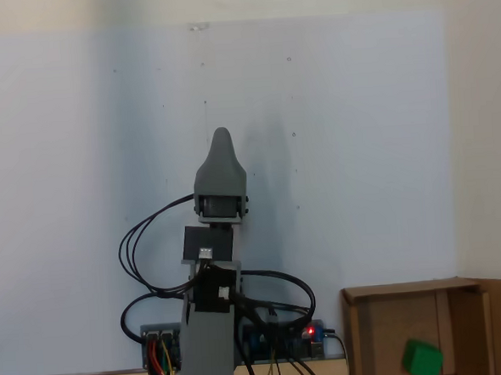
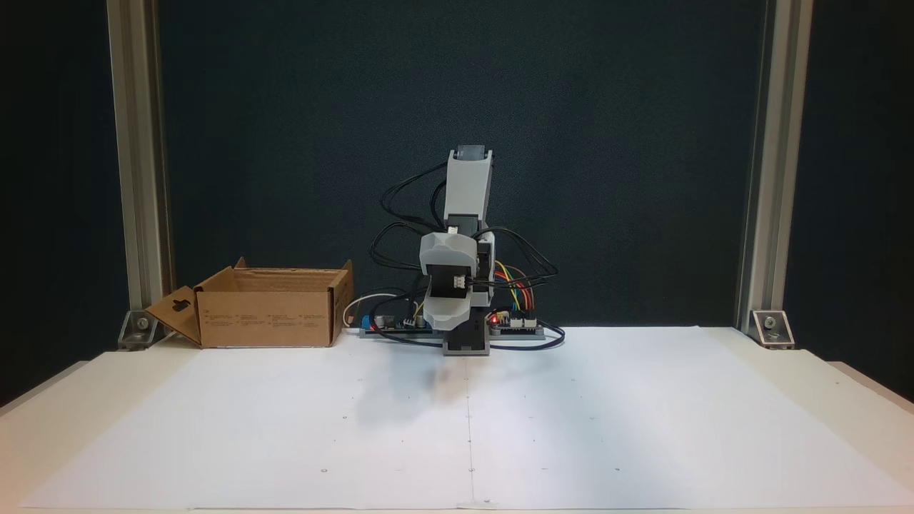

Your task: Grasp a green dice and put it in the bin.

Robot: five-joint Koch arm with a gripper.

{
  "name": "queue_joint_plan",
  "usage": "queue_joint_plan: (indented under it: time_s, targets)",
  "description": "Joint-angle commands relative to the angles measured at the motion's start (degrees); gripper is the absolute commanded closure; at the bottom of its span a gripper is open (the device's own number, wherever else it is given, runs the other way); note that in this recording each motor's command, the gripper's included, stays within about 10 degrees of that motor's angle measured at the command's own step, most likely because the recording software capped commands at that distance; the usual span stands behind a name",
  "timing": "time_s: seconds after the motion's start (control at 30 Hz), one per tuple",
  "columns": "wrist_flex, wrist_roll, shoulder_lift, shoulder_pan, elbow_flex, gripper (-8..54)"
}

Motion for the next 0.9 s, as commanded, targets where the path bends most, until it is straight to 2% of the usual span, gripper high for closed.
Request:
queue_joint_plan:
  time_s: [0.0, 0.3, 0.87]
  targets:
    - [-9.5, -0.1, 5.6, 0.2, -0.6, 1.1]
    - [-16.5, -0.2, 5.6, 0.1, 3.5, 1.1]
    - [-16.6, -0.2, 5.4, -0.2, 3.5, 1.1]
